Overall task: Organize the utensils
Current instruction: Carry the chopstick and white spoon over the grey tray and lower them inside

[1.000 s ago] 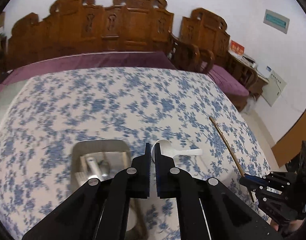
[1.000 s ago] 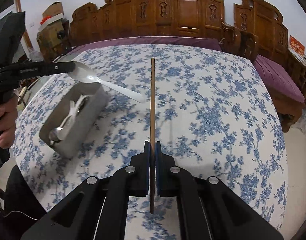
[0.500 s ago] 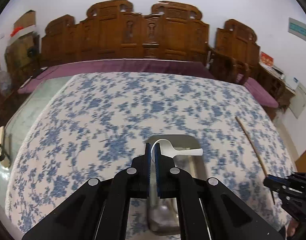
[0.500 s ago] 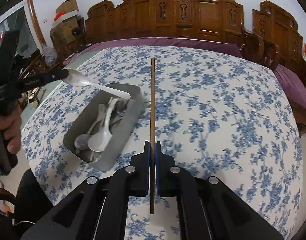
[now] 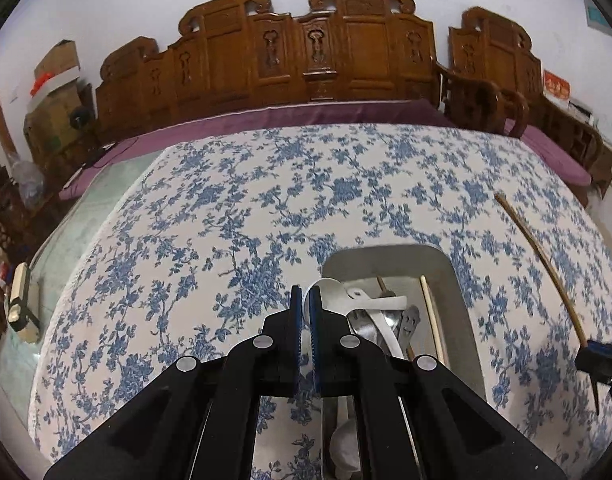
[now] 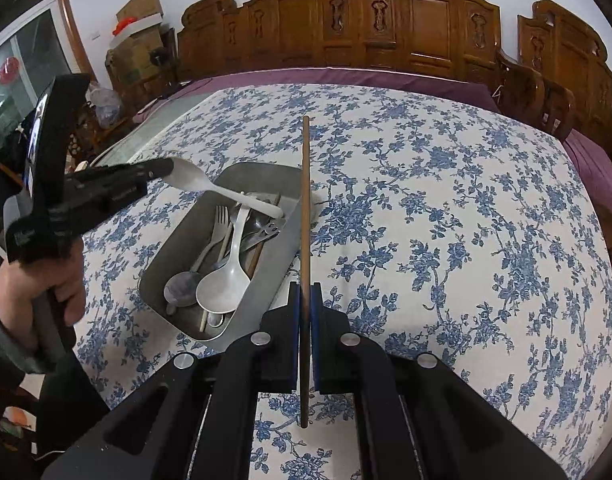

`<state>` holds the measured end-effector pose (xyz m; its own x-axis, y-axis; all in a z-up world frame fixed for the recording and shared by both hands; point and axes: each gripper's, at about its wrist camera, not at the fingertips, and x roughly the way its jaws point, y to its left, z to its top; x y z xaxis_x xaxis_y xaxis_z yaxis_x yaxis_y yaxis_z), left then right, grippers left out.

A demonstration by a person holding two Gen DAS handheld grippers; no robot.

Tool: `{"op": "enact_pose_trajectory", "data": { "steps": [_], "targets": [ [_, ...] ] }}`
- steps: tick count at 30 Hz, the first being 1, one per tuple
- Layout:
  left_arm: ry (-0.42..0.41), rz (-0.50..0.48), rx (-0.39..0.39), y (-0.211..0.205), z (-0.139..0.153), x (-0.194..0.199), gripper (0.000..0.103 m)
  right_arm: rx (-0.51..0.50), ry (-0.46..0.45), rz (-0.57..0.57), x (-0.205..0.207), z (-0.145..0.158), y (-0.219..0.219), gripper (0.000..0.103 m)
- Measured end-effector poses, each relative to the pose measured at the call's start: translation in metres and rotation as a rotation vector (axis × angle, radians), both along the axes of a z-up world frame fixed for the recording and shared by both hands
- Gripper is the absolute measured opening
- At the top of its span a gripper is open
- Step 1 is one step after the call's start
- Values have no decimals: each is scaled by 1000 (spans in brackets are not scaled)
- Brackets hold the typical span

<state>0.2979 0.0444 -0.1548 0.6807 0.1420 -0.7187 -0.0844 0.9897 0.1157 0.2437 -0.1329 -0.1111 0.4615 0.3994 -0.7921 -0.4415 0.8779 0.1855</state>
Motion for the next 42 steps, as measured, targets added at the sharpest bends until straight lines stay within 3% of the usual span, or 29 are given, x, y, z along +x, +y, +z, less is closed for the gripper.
{"op": "enact_pose_trajectory", "data": {
  "steps": [4,11,13,16,25,42],
  "targets": [
    [25,-22,16,-7,-7,-7,3,4,-1,9,-1,-1,4,6],
    [124,-101,-71,-19,-19,-23,4,15,6,24,-4,-3,14,6],
    [136,-112,-104,-20,-18,-27,9,18,10,30,-4,-4,17,6],
    [135,-127,-128,-19,-13,-33,21,22,16,43,-5,-5,26,6],
    [115,-127,-145,-2,1,-43,21,33,39,74,-3,-9,54,6],
    [89,-89,-147,35,9,-50,28,103,204,21,28,-49,100,6]
  ]
}}
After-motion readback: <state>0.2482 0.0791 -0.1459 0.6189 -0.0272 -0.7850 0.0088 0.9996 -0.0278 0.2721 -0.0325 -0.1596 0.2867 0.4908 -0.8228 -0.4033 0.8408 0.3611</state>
